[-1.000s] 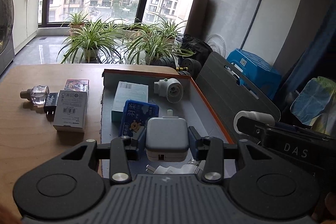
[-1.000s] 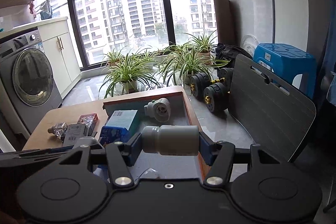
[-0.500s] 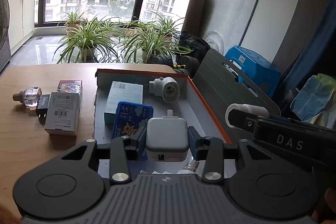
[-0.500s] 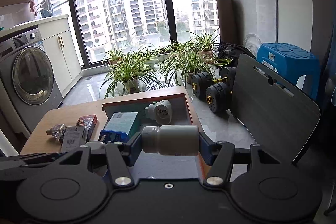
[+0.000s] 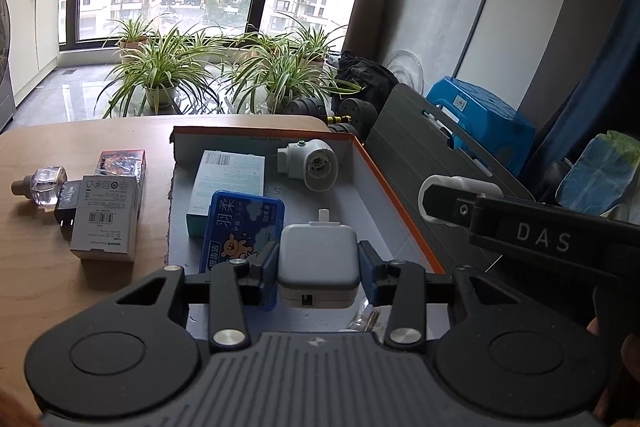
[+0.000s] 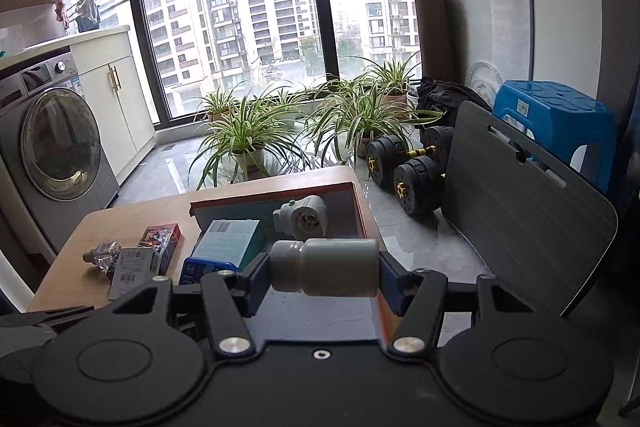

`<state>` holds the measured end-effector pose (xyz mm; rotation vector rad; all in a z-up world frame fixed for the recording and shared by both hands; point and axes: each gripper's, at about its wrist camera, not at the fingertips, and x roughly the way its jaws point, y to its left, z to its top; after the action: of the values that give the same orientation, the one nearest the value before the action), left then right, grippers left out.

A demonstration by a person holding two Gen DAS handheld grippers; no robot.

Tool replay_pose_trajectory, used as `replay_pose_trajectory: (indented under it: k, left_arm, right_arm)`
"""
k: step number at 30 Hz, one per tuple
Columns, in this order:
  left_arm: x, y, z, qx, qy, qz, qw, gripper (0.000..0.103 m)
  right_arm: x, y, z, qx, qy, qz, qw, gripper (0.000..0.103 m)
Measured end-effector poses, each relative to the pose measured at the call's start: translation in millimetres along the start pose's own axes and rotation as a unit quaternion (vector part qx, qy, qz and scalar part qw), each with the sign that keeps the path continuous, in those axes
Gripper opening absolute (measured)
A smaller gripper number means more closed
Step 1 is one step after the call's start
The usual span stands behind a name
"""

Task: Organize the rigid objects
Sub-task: 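Carry the charger cube with left tool while right tool carries the pill bottle over the tray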

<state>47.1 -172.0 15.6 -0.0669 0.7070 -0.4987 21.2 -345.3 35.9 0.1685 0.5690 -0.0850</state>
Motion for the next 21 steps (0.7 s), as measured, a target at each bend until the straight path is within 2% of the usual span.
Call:
replay_pose_trajectory:
  k: [21]
  left_arm:
    - [34, -10, 10, 0.014, 0.019, -0.004, 0.9997, 0.042]
  right_arm:
    - [56, -4, 25, -0.005, 0.036, 0.02, 0.999, 0.069]
